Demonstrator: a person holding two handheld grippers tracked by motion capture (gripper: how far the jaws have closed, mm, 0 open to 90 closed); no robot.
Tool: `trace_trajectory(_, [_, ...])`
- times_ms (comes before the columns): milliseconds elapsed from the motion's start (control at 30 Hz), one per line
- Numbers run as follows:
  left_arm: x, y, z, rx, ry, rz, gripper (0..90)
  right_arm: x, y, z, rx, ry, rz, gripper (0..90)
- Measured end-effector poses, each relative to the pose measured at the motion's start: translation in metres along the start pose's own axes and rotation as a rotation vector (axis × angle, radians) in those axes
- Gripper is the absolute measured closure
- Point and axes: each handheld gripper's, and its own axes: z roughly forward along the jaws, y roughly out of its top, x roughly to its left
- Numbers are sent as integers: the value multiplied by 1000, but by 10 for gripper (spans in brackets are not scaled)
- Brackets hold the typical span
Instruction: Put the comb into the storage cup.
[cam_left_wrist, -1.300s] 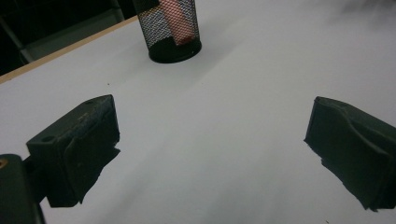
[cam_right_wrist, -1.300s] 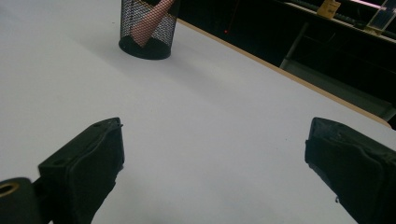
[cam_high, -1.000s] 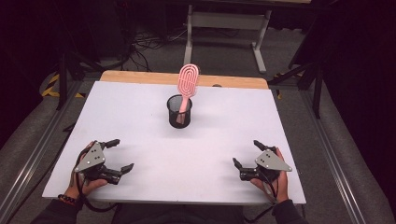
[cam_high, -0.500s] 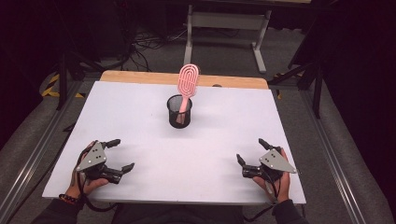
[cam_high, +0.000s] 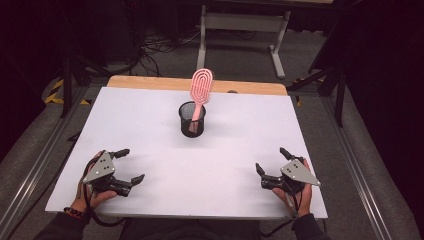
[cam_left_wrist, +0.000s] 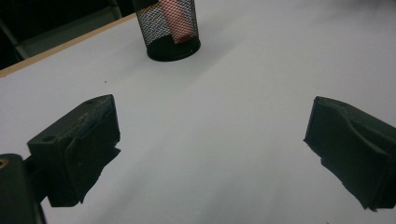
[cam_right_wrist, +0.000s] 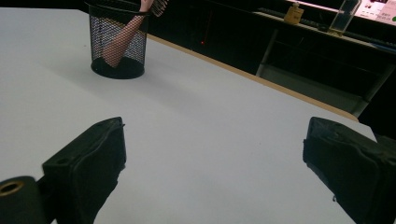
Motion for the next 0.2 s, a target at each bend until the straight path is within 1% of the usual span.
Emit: trace_trajectory(200, [-1,1,2,4,0,4,39,1,-1,1,3,1,1,64])
